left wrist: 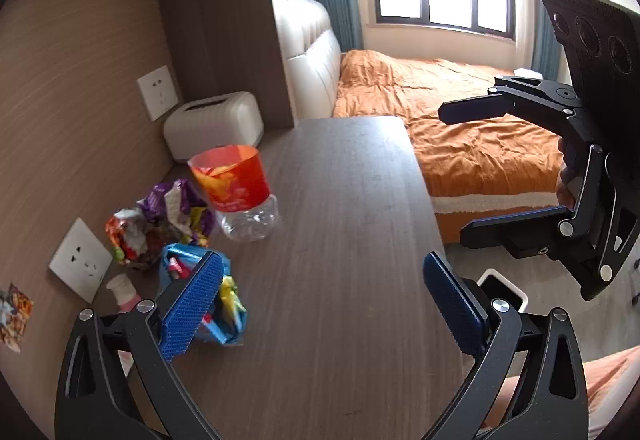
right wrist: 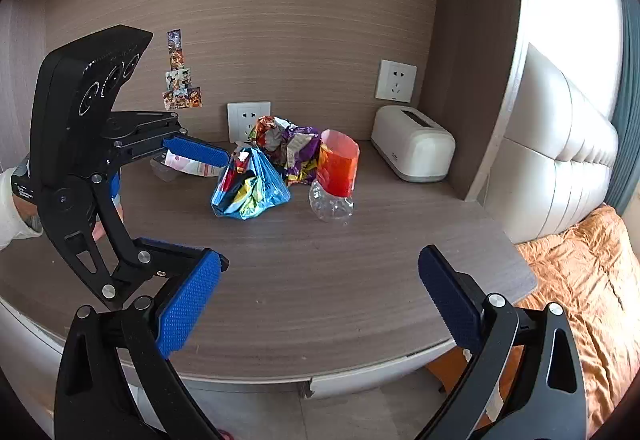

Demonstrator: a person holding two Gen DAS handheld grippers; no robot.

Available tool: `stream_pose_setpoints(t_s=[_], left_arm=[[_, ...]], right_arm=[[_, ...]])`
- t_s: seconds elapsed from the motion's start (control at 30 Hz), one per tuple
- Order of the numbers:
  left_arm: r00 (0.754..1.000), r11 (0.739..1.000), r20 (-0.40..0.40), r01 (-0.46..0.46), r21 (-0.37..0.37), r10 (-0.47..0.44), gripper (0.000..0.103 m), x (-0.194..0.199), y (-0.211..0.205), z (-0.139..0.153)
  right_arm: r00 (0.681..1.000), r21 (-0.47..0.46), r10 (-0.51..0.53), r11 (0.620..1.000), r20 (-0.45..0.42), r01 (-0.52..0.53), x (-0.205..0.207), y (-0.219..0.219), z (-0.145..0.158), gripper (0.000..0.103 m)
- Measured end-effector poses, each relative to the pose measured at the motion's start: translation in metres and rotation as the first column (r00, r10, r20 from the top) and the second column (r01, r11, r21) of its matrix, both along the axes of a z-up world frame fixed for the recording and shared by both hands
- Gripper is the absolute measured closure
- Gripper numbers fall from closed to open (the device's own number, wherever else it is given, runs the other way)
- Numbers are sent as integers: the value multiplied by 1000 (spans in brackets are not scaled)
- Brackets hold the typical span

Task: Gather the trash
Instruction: 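Move both open tools away from the bin toward the desk, then grasp the blue chip bag with the left tool while the right tool grasps the red-labelled bottle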

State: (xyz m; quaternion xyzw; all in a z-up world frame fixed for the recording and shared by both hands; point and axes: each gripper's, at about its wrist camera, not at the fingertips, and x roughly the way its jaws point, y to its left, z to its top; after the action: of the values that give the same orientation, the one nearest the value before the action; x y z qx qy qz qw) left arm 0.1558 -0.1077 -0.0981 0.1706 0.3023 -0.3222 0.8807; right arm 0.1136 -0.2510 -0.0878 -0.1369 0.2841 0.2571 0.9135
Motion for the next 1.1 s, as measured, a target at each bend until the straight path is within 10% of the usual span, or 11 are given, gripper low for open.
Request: stream_pose_setpoints(t_s=[1.1], left_arm=[[939,952,-161,-294,81,303,14,116,36,-85]], right_arm=[[959,12,216,976,-185,-217,200,49,-86,9]])
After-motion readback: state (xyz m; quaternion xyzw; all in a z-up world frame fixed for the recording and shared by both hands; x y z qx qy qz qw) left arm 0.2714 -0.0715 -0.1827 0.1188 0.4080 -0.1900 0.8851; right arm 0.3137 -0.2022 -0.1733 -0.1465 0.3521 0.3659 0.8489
